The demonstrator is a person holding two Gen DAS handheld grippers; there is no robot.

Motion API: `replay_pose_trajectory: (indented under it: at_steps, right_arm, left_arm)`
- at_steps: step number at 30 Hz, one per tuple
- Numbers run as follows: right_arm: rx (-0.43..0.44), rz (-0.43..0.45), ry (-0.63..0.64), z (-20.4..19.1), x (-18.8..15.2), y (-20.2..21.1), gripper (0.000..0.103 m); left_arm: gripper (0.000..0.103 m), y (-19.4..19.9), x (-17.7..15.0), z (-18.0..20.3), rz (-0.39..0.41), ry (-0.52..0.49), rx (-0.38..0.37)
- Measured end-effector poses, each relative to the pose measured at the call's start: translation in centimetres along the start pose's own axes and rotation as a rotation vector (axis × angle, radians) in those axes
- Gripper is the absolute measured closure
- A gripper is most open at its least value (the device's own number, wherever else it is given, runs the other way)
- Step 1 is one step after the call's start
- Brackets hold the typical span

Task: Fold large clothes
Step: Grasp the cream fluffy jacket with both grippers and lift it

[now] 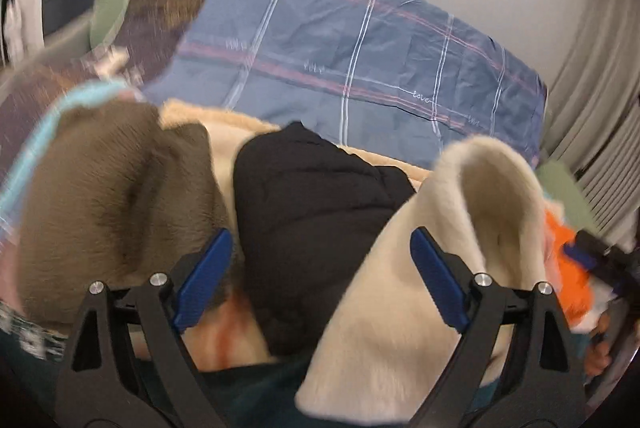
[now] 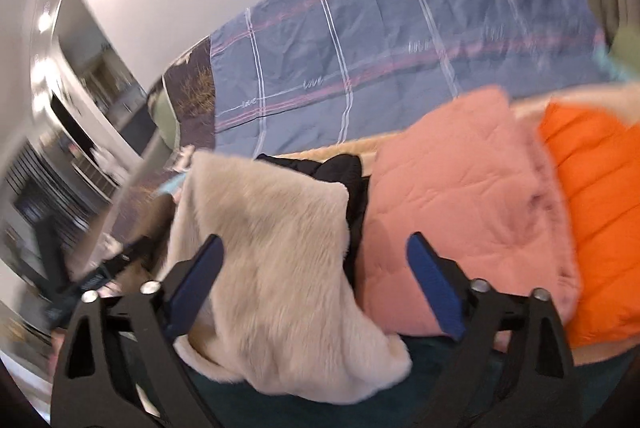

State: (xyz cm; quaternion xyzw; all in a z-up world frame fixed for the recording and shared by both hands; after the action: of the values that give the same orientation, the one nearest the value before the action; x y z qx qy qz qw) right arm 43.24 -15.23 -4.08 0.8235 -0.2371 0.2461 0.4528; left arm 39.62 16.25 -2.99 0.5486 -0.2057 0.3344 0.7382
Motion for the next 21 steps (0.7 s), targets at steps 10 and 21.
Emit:
replay_pose_trajectory:
  at_steps: [10,21]
  right_arm:
    - [0.196,-0.200,-0.134,1.0,-0.6,-6.4,0.010]
    - [0.221,0.001,0.169,-4.5,-2.1,-1.9,0.080]
  left_arm:
    - [0.008,-9.2,-2.3,3.8,-0.233,-0.050,-0.167]
    - [0.092,-4.9,-3.9,7.0,-0.140,-0.228,-0.248]
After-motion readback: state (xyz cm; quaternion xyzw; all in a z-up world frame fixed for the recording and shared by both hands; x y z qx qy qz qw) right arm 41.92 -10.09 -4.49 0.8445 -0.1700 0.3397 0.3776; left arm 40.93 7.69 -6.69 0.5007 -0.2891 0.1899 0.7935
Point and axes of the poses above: each gripper's, at about its wrist camera, not at the fingertips, and y roughly against the way its jaws point, z to its right, x to its top, the point moved 7 cm from there along -y, roughly the way its jaws point, and after that the axes turned 1 degree about x, right-handed, at the moved point
